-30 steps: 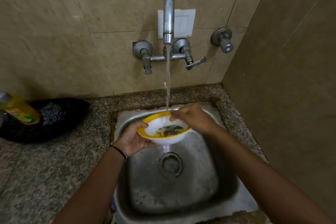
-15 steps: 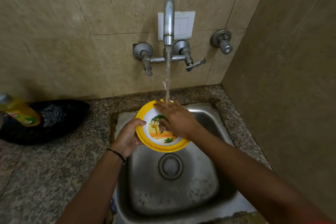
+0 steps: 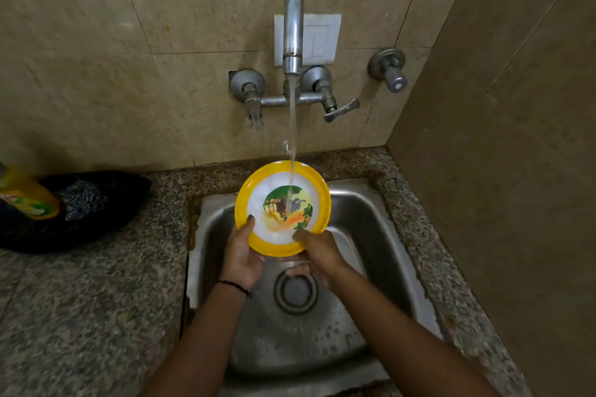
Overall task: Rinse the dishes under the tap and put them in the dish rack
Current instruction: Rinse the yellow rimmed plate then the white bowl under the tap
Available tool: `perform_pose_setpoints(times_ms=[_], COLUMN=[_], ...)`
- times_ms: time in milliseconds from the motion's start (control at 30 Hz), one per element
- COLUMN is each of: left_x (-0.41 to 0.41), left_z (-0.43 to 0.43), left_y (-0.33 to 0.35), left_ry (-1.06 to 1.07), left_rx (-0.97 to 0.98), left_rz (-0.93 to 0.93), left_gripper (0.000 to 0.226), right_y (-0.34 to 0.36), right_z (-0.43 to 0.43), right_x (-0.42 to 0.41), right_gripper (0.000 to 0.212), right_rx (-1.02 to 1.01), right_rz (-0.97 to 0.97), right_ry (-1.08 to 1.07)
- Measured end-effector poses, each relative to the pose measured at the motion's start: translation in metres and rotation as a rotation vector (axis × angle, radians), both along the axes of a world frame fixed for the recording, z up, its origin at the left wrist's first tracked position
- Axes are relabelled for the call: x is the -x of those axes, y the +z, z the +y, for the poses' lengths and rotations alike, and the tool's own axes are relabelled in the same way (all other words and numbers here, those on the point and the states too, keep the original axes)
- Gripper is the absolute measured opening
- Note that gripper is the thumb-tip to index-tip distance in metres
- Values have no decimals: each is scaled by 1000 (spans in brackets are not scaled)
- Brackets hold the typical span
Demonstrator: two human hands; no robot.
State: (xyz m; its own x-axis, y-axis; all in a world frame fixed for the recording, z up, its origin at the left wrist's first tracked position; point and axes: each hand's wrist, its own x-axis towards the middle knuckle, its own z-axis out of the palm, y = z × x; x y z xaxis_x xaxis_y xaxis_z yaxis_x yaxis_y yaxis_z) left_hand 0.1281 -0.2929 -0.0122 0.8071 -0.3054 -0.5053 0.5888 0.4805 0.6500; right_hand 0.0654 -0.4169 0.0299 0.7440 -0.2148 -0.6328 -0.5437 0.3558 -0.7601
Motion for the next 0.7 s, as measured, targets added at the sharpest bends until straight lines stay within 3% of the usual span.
perform_pose_setpoints(times_ms=[67, 200, 333, 433, 533, 600, 700], left_x=[-4, -29, -51, -54, -60, -65, -57], left_z=[2, 19, 24, 16, 23, 34, 44], left_y=[-4, 9, 34, 51, 46, 36, 29], left_ry=[-13, -52, -373, -546, -458, -378, -205], left_rx=[-135, -403, -772, -1007, -1089, -991, -805], left_rz=[-38, -250, -727, -980, -953, -796, -549], left_gripper=[41, 44, 30, 6, 37, 34, 16], right_y=[1, 23, 53, 69, 79, 79, 71], right_z=[-14, -53, -54, -35, -23, -23, -31], right_x=[-5, -19, -48, -68, -84, -91, -91], right_gripper=[21, 20, 21, 24, 34, 38, 38], right_rx=[201, 680, 1293, 1621, 1744, 1701, 1426], right_rz=[40, 118, 86, -77, -234, -247, -223], right_ry=[94, 491, 818, 910, 874, 811, 645])
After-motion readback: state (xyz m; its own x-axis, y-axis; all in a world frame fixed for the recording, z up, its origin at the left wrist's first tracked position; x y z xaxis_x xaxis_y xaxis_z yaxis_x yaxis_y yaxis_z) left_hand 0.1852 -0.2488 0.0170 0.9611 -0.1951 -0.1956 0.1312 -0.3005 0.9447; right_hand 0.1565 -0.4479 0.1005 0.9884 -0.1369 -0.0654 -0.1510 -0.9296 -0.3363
